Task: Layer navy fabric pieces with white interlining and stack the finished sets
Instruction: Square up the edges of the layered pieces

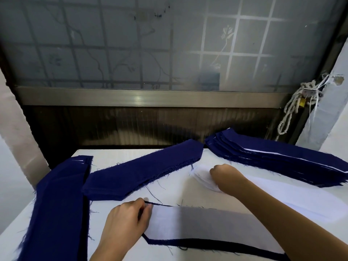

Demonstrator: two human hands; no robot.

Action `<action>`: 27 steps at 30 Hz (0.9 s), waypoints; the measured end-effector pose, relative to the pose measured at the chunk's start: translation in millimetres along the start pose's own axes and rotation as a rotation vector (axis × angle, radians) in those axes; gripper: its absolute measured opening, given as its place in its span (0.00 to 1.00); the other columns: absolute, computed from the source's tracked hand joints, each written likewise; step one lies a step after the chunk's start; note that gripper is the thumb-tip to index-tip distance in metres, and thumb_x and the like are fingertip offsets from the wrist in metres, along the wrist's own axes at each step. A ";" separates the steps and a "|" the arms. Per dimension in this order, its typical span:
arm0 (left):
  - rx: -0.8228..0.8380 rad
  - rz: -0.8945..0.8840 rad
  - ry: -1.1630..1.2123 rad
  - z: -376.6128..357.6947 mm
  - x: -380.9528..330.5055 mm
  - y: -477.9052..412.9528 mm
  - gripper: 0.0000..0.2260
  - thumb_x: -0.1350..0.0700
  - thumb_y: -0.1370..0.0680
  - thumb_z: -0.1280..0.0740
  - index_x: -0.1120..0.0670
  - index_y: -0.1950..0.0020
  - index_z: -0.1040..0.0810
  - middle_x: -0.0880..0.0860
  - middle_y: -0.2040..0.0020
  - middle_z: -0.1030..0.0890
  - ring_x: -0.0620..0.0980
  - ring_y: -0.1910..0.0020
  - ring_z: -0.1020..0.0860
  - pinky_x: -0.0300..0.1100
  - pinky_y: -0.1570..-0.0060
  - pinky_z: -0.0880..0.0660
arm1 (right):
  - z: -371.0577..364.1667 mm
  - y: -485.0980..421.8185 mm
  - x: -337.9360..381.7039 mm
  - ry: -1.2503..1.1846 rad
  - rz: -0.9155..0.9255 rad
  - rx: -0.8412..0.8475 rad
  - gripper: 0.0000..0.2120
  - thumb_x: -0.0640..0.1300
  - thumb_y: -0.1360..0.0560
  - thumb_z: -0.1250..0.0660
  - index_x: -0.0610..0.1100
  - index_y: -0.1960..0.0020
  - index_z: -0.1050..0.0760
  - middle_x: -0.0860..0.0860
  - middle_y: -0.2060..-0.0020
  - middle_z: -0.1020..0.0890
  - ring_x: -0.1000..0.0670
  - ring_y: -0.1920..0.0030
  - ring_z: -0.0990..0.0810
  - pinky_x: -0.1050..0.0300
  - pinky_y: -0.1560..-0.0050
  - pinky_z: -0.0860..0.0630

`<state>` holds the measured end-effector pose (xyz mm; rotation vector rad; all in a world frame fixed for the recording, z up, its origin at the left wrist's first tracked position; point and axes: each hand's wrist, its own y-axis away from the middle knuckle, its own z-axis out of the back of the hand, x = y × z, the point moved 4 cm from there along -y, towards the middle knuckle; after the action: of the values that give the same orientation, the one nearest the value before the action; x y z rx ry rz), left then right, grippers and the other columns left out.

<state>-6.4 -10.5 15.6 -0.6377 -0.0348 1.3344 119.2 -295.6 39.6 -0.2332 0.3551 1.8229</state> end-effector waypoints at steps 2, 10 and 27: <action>0.002 0.005 0.005 1.1 0.6 0.7 0.22 0.53 0.28 0.24 0.43 0.67 0.38 0.40 0.80 0.39 0.46 0.81 0.39 0.31 0.79 0.44 | 8.3 -4.1 8.2 0.007 0.047 0.057 0.13 0.41 0.21 0.40 0.38 0.39 0.26 0.44 0.47 0.22 0.44 0.47 0.23 0.53 0.42 0.28; 0.020 0.002 0.004 0.9 0.8 0.4 0.23 0.53 0.29 0.23 0.45 0.69 0.38 0.41 0.79 0.36 0.45 0.81 0.38 0.29 0.79 0.46 | 10.1 5.9 -12.9 -0.060 -0.030 -0.104 0.11 0.37 0.25 0.43 0.43 0.66 0.37 0.49 0.69 0.35 0.47 0.62 0.31 0.60 0.61 0.35; 0.002 0.046 0.040 -3.6 6.8 3.4 0.17 0.50 0.25 0.27 0.47 0.69 0.31 0.43 0.78 0.32 0.50 0.77 0.30 0.39 0.78 0.35 | 2.1 13.4 -13.0 -0.143 -0.051 -0.235 0.12 0.38 0.24 0.43 0.44 0.65 0.39 0.50 0.68 0.34 0.48 0.60 0.32 0.60 0.59 0.38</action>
<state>-6.2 -5.4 8.8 -0.6662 0.0136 1.3651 109.9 -309.8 47.6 -0.2703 0.0339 1.8183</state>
